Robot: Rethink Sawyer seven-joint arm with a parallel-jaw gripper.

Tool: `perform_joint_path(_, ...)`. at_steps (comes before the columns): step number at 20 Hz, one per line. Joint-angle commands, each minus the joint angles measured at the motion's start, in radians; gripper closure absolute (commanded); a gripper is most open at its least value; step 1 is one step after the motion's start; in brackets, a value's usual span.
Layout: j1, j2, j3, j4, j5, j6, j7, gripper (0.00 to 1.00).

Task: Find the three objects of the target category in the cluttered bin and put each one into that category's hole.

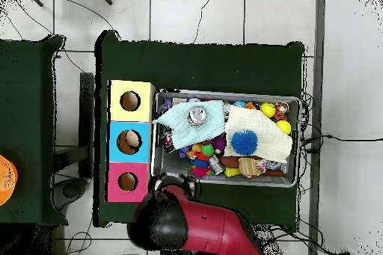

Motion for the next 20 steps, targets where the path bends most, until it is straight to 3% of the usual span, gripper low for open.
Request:
perform_joint_path(1,-0.085,0.127,0.113,-0.031,-0.099,-0.112,0.0,0.0)
perform_joint_path(8,-0.152,0.198,0.151,-0.053,-0.165,-0.175,0.0,0.0)
perform_joint_path(15,-0.244,0.341,0.192,-0.109,-0.269,-0.277,-0.003,0.0)
perform_joint_path(20,-0.328,0.418,0.247,-0.147,-0.333,-0.292,-0.015,0.0)
